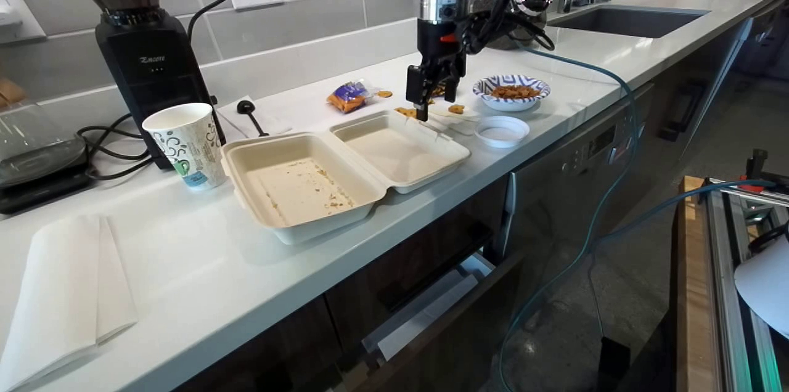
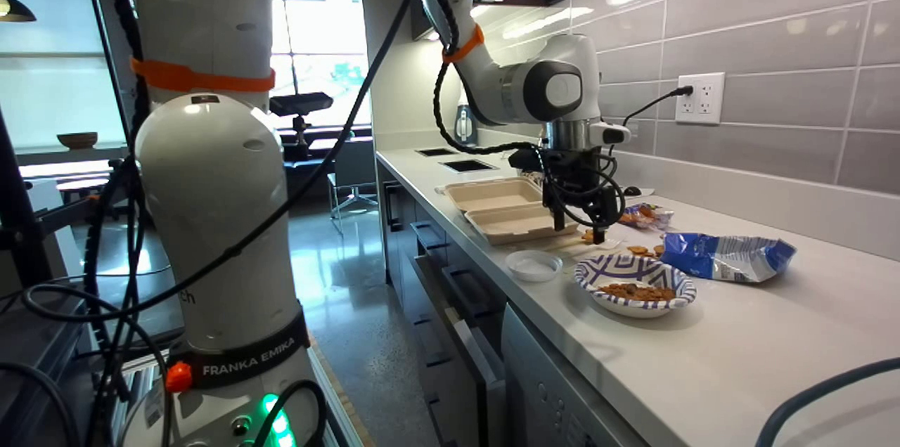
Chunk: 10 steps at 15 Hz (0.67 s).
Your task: Use the white spoon to place one snack in the food pack.
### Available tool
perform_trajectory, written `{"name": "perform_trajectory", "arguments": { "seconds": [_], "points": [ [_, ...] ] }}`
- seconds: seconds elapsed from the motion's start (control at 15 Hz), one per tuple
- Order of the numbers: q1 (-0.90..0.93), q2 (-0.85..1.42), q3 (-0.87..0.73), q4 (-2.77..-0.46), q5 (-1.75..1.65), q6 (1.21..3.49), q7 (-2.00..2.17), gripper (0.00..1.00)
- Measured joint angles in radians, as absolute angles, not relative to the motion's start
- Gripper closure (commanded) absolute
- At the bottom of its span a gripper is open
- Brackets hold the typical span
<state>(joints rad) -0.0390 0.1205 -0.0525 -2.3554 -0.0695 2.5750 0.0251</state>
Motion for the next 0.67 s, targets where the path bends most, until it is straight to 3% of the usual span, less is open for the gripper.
{"name": "perform_trajectory", "arguments": {
  "seconds": [0.27,0.67],
  "points": [
    [-0.039,0.129,-0.053,-2.353,-0.069,2.585,0.025,0.1],
    [-0.039,0.133,-0.052,-2.353,-0.067,2.6,0.025,0.04]
  ]
}}
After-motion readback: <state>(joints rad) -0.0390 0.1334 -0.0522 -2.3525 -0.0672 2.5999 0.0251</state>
